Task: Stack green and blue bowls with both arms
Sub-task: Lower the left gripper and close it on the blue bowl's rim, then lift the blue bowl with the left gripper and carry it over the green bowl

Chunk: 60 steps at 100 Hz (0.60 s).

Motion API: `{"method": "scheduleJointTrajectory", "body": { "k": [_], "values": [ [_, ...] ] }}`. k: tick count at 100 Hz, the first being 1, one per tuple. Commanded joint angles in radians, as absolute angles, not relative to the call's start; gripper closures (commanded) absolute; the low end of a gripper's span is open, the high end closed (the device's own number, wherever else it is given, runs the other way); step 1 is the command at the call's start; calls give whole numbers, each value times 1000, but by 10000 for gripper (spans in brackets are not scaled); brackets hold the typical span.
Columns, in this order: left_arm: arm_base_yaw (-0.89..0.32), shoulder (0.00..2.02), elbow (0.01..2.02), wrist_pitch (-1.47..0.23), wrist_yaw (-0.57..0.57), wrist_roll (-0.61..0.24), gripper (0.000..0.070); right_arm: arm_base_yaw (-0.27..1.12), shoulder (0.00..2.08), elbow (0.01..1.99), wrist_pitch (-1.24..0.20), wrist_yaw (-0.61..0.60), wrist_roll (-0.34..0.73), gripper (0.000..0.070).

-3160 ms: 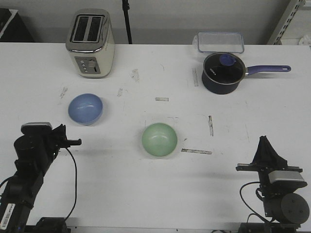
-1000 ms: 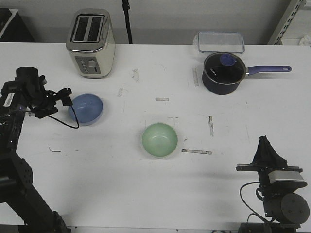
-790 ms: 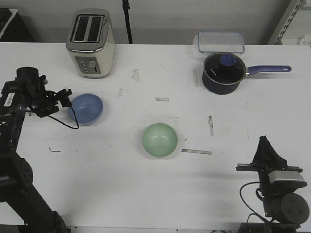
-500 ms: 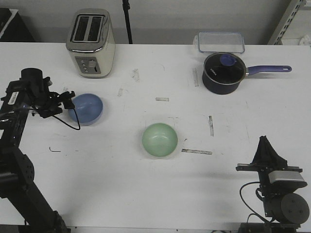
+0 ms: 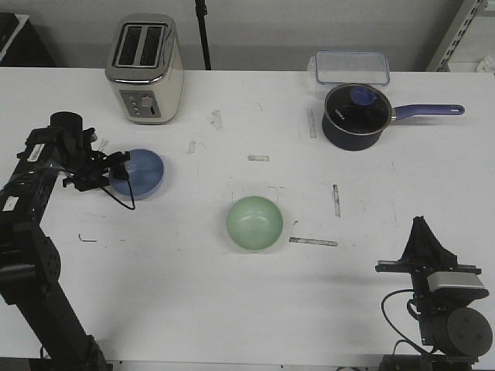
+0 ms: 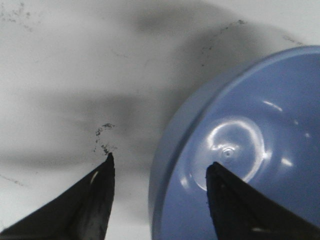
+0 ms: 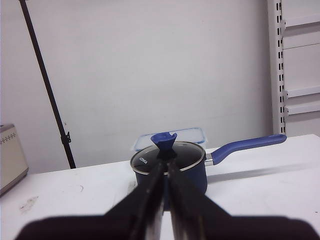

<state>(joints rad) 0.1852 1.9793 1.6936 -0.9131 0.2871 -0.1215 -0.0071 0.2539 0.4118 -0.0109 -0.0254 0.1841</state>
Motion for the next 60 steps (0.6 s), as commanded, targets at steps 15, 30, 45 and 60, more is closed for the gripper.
{"method": "scheduleJointTrajectory", "body": {
  "k": [15,30,45,60],
  "values": [
    [183,2017,1717,-920,287,-113,549,-7,254,413,0,-25,193,696],
    [178,2021,1717,-919,285,-113,672,-7,254,413,0,-25,193,696],
    [178,2021,1717,-918,285,-112,700,-7,254,413,0,-25,193,696],
    [178,2020,1717,-919,286,-114,700,-7,254,413,0,-25,193,696]
  ]
}}
